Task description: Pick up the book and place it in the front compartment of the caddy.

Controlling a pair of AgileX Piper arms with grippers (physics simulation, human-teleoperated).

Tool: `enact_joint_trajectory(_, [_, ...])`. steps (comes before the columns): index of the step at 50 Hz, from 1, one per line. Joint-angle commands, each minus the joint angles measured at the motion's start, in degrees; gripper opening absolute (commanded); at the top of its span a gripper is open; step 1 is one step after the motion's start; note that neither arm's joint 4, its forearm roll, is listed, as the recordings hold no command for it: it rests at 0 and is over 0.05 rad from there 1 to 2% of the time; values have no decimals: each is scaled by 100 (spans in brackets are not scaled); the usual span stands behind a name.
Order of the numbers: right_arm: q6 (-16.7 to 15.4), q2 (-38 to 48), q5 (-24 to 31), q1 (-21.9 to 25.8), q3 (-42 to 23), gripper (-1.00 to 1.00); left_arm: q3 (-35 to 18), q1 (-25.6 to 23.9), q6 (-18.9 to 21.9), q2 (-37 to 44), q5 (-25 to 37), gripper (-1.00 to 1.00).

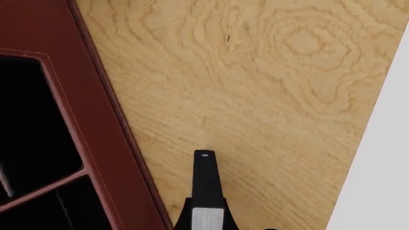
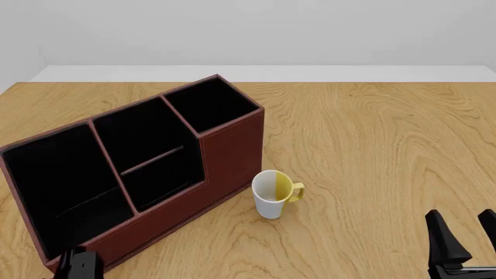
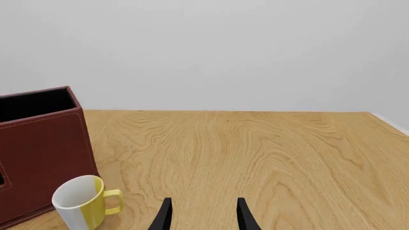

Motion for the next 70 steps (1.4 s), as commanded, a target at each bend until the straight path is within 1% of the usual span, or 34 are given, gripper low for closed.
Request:
enact_joint_trajectory(1, [3,-12,1,4,8,100,-296,292,486,109,82,-100])
enact_joint_trajectory(6, [20,3,-8,12,13,100,-881,395,855,186,567,-100])
enact_joint_trajectory(7, [22,6,-6,14,13,100,-1036,291,852,143,801,-100])
enact_joint_trajectory(10, [26,8,7,22,-3,100,-1318,351,1269,154,1183,-100])
enact_joint_trajectory(15, [55,28,-18,19,16,100,-1521,531,1896,322,1234,-100])
enact_joint_trajectory(16, [64,32,-24,13,23,100,-1482,435,1894,342,1236,-100])
enact_joint_trajectory(18, [58,32,-9,21,8,100,-1675,484,1957,430,1236,-100])
enact_joint_trajectory(20, [55,26,9,26,-4,100,-1573,483,2118,466,1237,-100])
enact_joint_trajectory(21, [58,22,6,27,2,100,-1694,383,1994,547,1237,-100])
enact_joint_trajectory(24, [67,29,-12,29,21,100,-1841,372,2084,657,1237,-100])
enact_joint_trajectory(25, [62,40,-19,37,26,100,-2104,191,1893,771,1237,-100])
enact_joint_trajectory(27, [64,43,-25,36,30,100,-2217,102,1789,841,1237,-100])
enact_joint_trajectory(28, [69,73,-29,35,14,100,-2466,-114,1592,918,1237,-100])
enact_joint_trajectory(33, [83,148,-95,36,25,100,-3227,-580,1068,1150,1237,-100])
enact_joint_trajectory(35, [91,156,-99,35,23,100,-3329,-786,861,1220,1237,-100])
enact_joint_trajectory(36, [89,160,-101,39,22,100,-3413,-803,878,1233,1237,-100])
enact_joint_trajectory(38, [96,159,-105,41,34,100,-3721,-978,605,1334,1237,-100])
enact_joint_trajectory(39, [96,150,-101,41,39,100,-3746,-924,711,1352,1237,-100])
enact_joint_trajectory(43, [108,157,-87,40,22,100,-4170,-855,671,1512,1237,-100])
enact_joint_trajectory(45, [107,147,-87,44,31,100,-4318,-701,730,1621,1237,-100])
enact_joint_trajectory(47, [102,147,-83,46,28,100,-4414,-415,965,1709,1237,-100])
enact_joint_trajectory(48, [105,150,-86,45,29,100,-4540,-346,879,1798,1237,-100])
enact_joint_trajectory(49, [107,139,-81,45,37,100,-4546,-249,930,1855,1237,-100])
enact_joint_trajectory(50, [113,140,-72,44,29,100,-4628,-55,1064,1962,1237,-100])
enact_joint_trajectory(51, [110,139,-68,44,23,100,-4774,-45,978,2036,1237,-100])
enact_joint_trajectory(55, [109,172,-100,43,30,100,-5008,149,1061,2259,1237,-100])
enact_joint_trajectory(58, [112,188,-116,43,37,100,-5310,234,943,2484,1237,-100])
enact_joint_trajectory(60, [114,199,-122,45,37,100,-5339,449,1092,2636,1237,-100])
enact_joint_trajectory(61, [117,195,-119,45,36,100,-5346,407,982,2689,1237,-100])
enact_joint_trajectory(64, [114,211,-134,45,36,100,-5521,547,1126,2862,1237,-100])
enact_joint_trajectory(66, [124,230,-139,46,27,100,-5854,551,1058,3059,1237,-100])
enact_joint_trajectory(68, [128,223,-138,45,34,100,-5895,605,1004,3172,1237,-100])
enact_joint_trajectory(69, [136,223,-138,42,35,100,-5960,580,812,3241,1237,-100])
enact_joint_trajectory(70, [143,228,-141,38,35,100,-5995,600,855,3264,1237,-100])
